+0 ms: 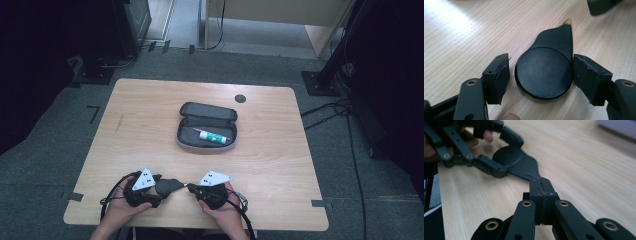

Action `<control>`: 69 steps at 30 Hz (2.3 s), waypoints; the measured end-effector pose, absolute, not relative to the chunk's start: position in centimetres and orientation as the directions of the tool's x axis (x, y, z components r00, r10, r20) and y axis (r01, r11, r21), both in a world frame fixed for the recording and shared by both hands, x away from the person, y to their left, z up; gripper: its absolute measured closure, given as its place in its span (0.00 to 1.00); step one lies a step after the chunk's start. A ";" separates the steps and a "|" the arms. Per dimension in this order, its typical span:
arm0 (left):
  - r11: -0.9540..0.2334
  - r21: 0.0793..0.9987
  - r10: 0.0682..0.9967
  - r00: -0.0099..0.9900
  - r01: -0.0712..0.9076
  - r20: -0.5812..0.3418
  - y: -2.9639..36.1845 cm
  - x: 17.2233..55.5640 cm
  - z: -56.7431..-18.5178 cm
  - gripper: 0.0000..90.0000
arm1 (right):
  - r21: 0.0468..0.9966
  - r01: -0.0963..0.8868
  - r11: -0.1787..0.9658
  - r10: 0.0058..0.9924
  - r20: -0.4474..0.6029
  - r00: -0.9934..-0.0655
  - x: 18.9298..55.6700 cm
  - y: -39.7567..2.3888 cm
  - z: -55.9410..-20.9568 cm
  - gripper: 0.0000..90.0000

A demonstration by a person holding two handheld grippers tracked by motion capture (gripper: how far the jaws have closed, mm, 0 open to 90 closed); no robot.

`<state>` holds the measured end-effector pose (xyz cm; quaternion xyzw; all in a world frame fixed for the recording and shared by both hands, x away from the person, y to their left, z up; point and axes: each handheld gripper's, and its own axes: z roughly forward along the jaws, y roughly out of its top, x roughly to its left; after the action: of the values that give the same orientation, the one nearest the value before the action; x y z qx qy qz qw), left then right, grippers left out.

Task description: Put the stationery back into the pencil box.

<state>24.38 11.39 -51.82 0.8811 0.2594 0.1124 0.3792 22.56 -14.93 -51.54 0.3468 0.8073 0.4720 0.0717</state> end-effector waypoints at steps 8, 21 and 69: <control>-0.579 0.731 0.532 0.847 0.361 0.003 11.3 24.3 -51.8 0.44 | 0.812 0.498 0.305 0.624 0.225 -0.749 23.2 -15.4 -51.5 0.86; -0.579 0.723 0.521 0.853 0.377 -0.028 11.0 24.3 -51.6 0.47 | 0.798 0.485 0.357 0.605 0.199 -0.771 23.4 -14.9 -52.1 0.80; -0.416 0.785 0.527 0.825 0.459 -0.203 12.1 24.7 -50.3 0.47 | 0.754 0.653 0.067 0.635 0.473 -0.611 24.1 -14.4 -51.5 0.54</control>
<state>24.69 12.07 -50.28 0.8407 0.2931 0.0374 0.4539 24.13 -14.44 -51.55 0.4410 0.7303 0.5216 -0.0088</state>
